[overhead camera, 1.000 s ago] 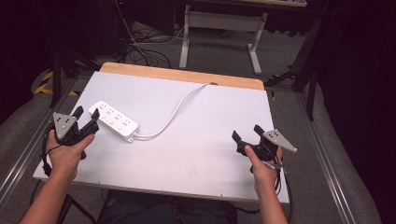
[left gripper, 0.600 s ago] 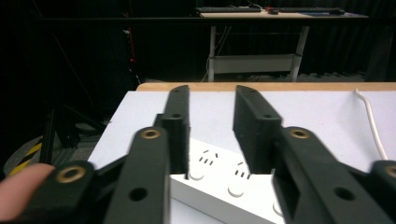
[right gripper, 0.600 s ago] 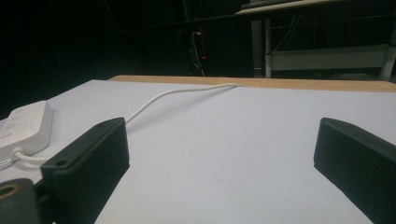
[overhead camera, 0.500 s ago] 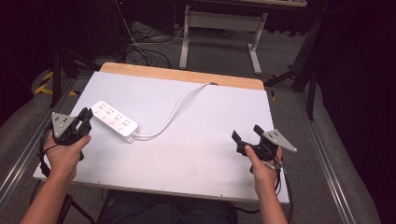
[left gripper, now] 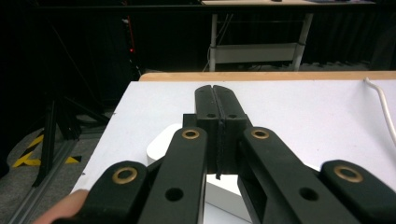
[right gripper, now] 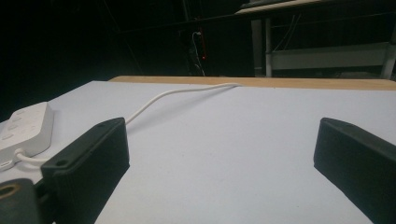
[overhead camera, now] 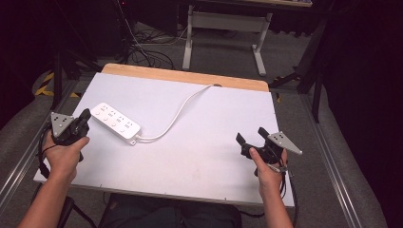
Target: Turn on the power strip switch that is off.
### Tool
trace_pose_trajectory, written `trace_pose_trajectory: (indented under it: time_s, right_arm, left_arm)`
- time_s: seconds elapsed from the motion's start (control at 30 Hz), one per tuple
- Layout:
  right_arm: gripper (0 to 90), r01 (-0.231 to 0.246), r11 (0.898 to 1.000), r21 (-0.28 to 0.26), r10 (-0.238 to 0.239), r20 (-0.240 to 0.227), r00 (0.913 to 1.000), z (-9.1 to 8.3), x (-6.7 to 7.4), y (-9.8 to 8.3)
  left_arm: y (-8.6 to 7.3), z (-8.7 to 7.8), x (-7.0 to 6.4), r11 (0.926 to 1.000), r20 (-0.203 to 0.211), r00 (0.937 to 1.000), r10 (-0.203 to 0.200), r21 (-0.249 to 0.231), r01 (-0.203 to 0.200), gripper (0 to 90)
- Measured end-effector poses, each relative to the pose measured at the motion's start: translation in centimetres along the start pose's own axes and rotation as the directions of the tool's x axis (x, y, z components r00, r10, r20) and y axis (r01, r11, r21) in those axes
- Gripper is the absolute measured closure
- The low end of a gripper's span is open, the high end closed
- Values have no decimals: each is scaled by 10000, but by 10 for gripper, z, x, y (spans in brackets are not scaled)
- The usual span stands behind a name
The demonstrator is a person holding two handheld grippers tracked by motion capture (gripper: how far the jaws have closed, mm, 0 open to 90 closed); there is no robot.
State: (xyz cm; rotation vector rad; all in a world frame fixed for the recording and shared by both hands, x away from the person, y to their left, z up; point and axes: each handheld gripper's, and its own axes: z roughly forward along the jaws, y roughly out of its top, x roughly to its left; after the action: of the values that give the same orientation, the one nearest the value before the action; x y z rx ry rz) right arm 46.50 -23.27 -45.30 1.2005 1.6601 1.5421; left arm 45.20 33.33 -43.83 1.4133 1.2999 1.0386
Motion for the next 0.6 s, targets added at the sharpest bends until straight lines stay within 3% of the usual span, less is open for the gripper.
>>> trace_pose_trajectory:
  time_s: [0.33, 0.6]
  right_arm:
    - [33, -90, 9999, -67, 90, -44, 10000, -3, 0, -1]
    - [34, -59, 10000, -16, 58, -123, 9999, -2, 1, -1]
  left_arm:
    - [0, 8, -2, 9987, 82, 9988, 481, 135, -482, 900]
    - [2, 20, -10, 9946, 499, 9935, 1026, 109, -1033, 900]
